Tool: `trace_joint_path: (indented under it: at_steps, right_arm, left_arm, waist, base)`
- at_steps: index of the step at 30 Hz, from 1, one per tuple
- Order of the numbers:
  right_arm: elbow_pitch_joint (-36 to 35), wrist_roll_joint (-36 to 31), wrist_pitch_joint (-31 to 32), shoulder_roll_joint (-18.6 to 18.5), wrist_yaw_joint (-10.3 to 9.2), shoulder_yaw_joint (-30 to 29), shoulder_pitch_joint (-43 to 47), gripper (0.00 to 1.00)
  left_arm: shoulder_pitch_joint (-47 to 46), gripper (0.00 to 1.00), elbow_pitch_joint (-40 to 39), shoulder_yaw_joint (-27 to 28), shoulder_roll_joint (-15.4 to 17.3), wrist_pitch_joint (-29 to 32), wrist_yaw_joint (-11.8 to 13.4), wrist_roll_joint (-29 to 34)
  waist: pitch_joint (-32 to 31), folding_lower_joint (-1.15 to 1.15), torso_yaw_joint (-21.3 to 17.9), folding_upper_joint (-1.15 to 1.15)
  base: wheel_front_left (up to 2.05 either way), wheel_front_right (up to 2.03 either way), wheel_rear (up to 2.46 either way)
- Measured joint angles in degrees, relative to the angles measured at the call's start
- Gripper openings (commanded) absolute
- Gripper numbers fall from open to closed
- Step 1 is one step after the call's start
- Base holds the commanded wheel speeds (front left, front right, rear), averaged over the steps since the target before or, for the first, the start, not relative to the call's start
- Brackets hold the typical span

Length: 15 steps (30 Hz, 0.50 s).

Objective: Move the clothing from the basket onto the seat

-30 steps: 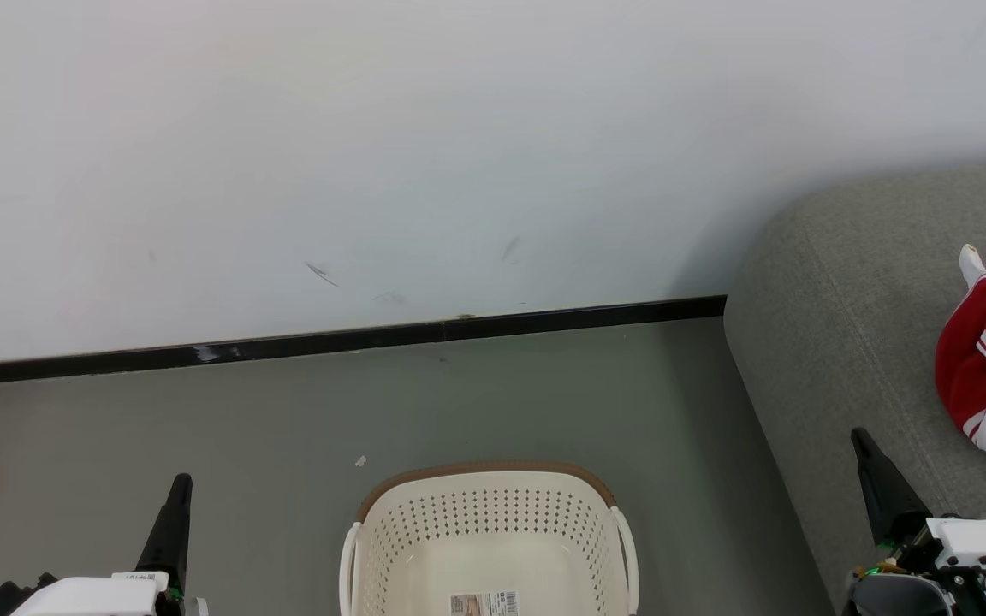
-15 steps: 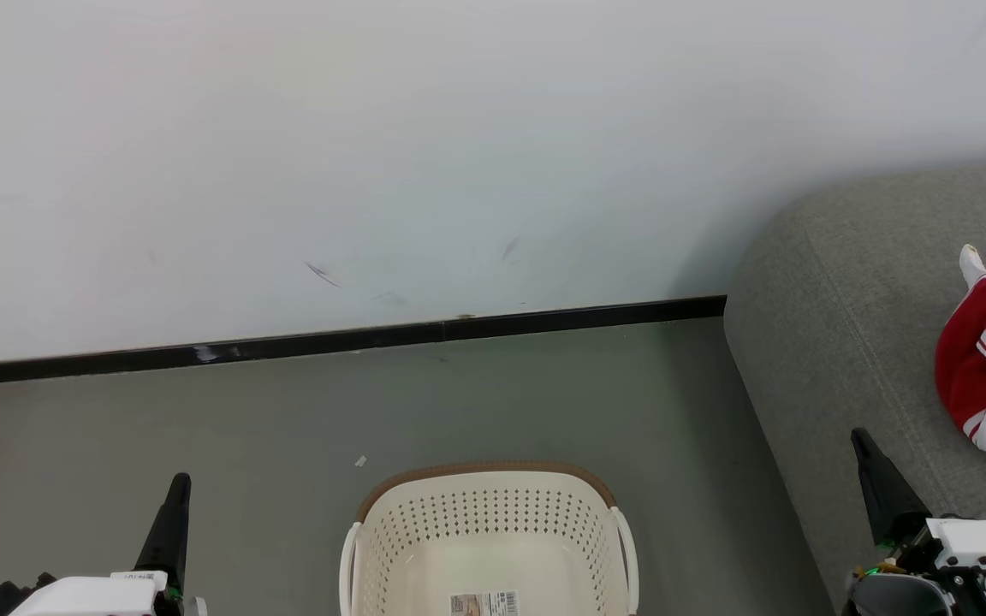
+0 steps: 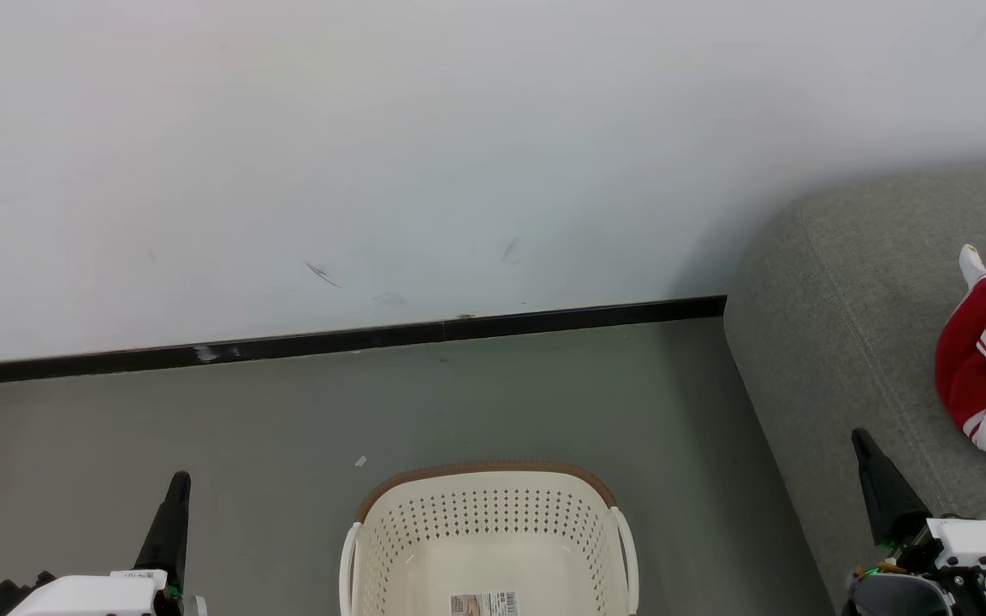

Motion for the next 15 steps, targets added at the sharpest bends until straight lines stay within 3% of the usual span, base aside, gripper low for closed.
trace_joint_path:
  at_steps: [15]
  right_arm:
    - [0.03,-0.01,0.18,0.13,0.0,-0.11,0.0,0.0]
  left_arm:
    - [-0.01,0.0,0.03,0.0,0.0,0.03,0.0,0.0]
  waist:
    - [0.0,0.0,0.0,0.0]
  base:
    - [0.0,0.0,0.0]
